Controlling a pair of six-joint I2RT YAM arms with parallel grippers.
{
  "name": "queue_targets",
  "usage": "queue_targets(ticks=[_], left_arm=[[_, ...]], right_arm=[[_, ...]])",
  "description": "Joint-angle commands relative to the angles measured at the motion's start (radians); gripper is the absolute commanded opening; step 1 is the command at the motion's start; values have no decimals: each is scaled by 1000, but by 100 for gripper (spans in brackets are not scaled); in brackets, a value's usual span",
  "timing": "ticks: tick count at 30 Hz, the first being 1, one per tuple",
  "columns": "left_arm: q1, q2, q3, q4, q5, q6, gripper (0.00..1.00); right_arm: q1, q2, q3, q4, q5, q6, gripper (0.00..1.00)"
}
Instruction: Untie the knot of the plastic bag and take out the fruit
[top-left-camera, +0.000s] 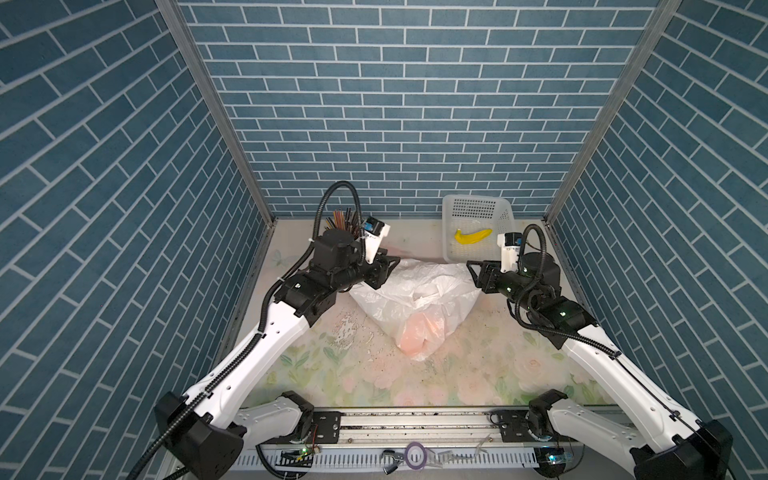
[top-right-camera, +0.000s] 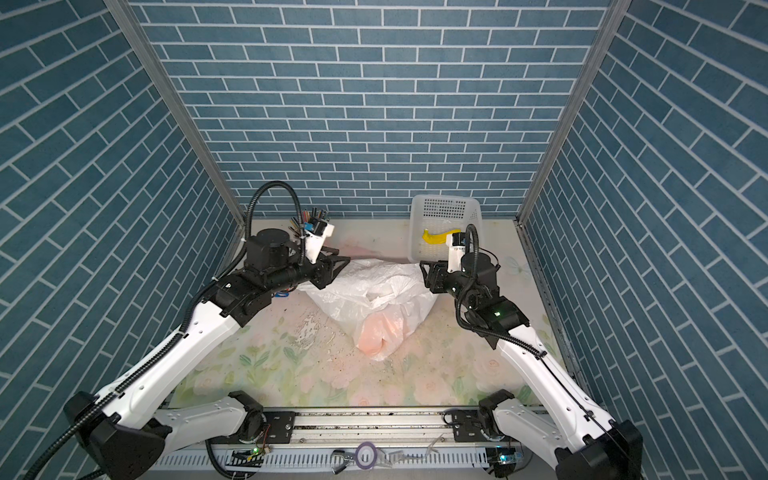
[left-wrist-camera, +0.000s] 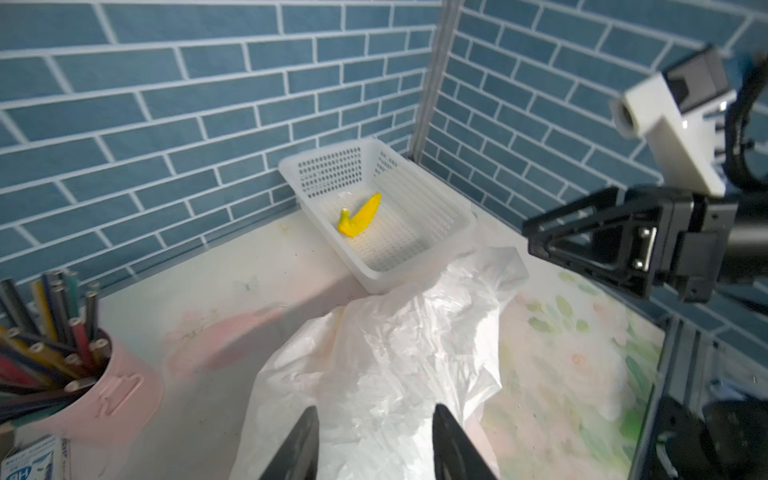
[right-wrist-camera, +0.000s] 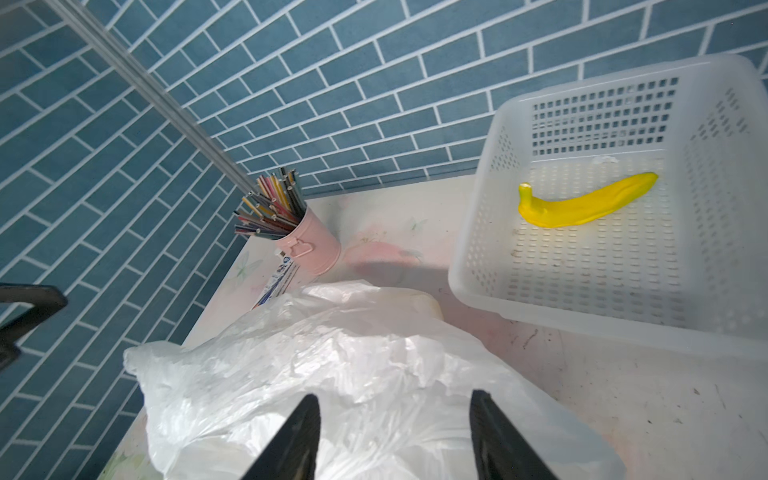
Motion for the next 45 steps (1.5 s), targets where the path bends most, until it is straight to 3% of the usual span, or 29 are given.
queue_targets(ticks=[1,7,17,20,24,31,33,34,37,38,45], left_arm=[[-76,72,65,-105,-40,122,47],[-179,192,138,-181,-121,194,52],[-187,307,194,-227,-237,186,50],[-187,327,210,-232,-245,188,41],[-187,346,232,-223,-262,171,21],[-169,389,310,-203,-301,142,1],[-164,413,348,-231,-270,142,0],[-159,419,361,-245,-219,150,4],[-155,400,352,-261,-105,147,40],[-154,381,336,-264,-77,151,46],[-163,316,234,-293,-45,171,58]], right_arm=[[19,36,26,-45,-27,-52,60],[45,69,38,-56,-45,-87,65],[51,86,34,-78,-10,-117,66],[52,85,33,-75,-6,-117,67],[53,88,37,-77,-17,-127,66],[52,88,40,-86,-60,-173,70],[53,89,44,-94,-79,-174,71],[52,87,46,-103,-79,-173,72],[52,72,52,-134,-41,-172,73],[54,61,48,-134,-24,-172,74],[51,9,10,-95,47,-151,84]])
